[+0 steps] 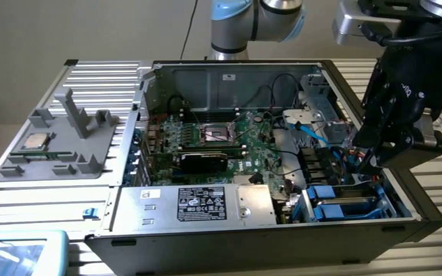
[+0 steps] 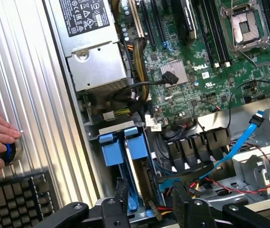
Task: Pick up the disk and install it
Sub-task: 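Insert the first disk wire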
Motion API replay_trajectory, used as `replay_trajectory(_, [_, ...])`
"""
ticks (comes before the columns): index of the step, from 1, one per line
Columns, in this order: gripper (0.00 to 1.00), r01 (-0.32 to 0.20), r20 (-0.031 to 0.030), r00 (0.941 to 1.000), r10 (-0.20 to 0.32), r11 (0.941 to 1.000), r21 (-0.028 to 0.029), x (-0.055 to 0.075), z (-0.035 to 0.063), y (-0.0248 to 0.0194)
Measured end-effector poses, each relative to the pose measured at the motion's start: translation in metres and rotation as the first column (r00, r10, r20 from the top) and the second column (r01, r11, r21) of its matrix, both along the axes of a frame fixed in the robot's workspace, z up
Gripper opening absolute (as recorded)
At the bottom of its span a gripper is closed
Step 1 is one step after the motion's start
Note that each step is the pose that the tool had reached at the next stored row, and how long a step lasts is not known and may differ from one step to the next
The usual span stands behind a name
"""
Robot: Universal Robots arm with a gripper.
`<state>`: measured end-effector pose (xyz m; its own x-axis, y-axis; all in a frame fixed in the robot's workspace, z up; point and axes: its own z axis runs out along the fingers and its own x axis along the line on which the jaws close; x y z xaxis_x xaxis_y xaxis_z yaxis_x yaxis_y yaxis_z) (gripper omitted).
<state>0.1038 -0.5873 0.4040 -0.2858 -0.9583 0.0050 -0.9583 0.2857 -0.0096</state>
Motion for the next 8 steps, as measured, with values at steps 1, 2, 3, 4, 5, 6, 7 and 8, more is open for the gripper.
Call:
replay_trajectory(1, [0.50,0.000,-0.0001,1.0000,0.000,1.0000,0.0022,0.0002,0.0000,-0.0014])
replay_trajectory(2, [0.50,-0.002,-0.0001,1.0000,0.002,1.0000,0.0044,0.0006,0.0000,-0.0023])
replay_trajectory(3, [0.50,-0.004,-0.0001,1.0000,0.004,1.0000,0.0072,0.0010,0.0001,-0.0028])
replay_trajectory(4, [0.50,-0.007,-0.0001,1.0000,0.007,0.9999,0.0114,0.0017,0.0000,-0.0030])
replay_trajectory(5, [0.50,-0.011,-0.0001,0.9999,0.011,0.9998,0.0161,0.0025,0.0000,-0.0031])
replay_trajectory(6, [0.50,-0.016,0.0001,0.9999,0.016,0.9997,0.0186,0.0033,0.0001,-0.0031])
replay_trajectory(7, [0.50,-0.023,0.0001,0.9997,0.023,0.9995,0.0202,0.0040,0.0001,-0.0031])
replay_trajectory(8, [0.50,-0.030,0.0002,0.9996,0.030,0.9993,0.0213,0.0047,0.0001,-0.0031])
